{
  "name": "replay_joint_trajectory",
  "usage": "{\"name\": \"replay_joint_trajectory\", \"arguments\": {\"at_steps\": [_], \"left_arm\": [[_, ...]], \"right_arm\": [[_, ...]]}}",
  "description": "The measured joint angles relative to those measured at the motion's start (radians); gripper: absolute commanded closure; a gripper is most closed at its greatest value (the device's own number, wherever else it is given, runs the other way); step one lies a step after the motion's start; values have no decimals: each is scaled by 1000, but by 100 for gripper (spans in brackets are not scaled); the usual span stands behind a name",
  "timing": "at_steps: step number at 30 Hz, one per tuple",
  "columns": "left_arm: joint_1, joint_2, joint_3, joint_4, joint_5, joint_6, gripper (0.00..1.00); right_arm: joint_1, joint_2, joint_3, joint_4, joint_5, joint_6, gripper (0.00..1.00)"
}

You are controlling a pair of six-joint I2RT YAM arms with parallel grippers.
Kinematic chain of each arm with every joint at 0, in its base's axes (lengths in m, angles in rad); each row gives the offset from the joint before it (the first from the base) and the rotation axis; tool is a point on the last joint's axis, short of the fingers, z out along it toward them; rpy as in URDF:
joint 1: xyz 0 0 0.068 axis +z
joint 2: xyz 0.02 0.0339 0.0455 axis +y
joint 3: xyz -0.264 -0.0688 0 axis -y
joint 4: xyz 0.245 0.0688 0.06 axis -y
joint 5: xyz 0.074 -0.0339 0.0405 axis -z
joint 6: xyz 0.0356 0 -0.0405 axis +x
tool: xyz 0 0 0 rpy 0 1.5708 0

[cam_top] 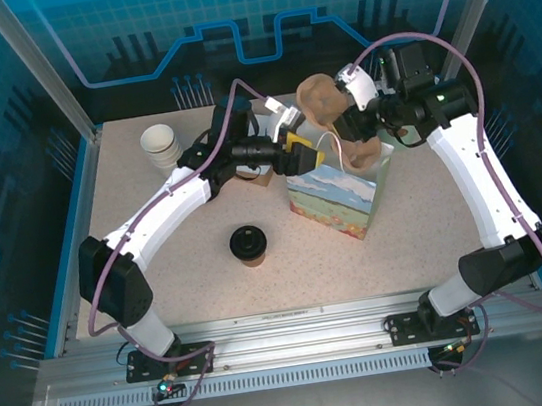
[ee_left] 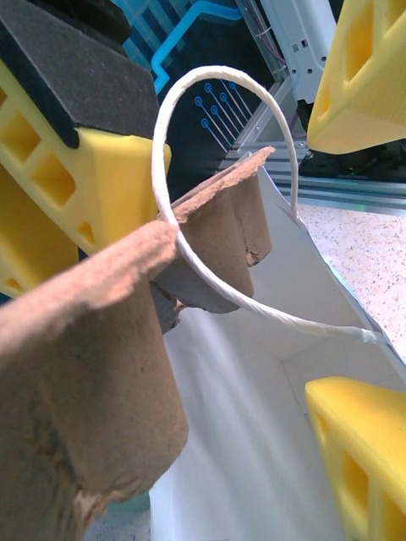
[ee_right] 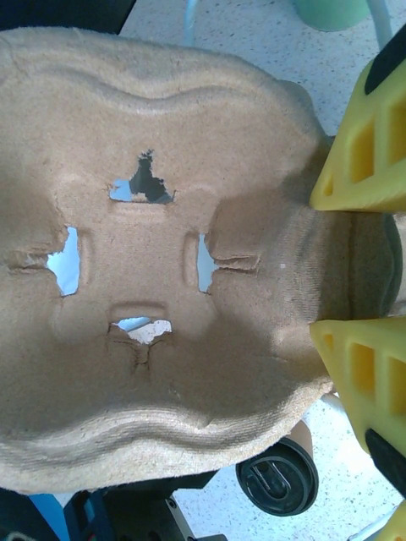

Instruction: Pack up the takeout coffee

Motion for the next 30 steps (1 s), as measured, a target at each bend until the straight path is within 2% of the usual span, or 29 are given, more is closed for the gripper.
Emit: {"name": "replay_joint_trajectory", "arguments": {"at_steps": [13, 21, 25, 30], "left_arm": [[45, -71, -56, 4, -13, -22, 28], [102, -94, -50, -56, -158, -64, 30], [100, -44, 28, -134, -226, -64, 30], [98, 44, 123, -205, -258, -63, 33]], "right_arm": [[-16, 24, -24, -1, -46, -84, 71], [-16, 24, -35, -8, -44, -110, 71], [-16, 24, -39, -9, -43, -113, 71], [-16, 24, -42, -8, -43, -114, 71]]}}
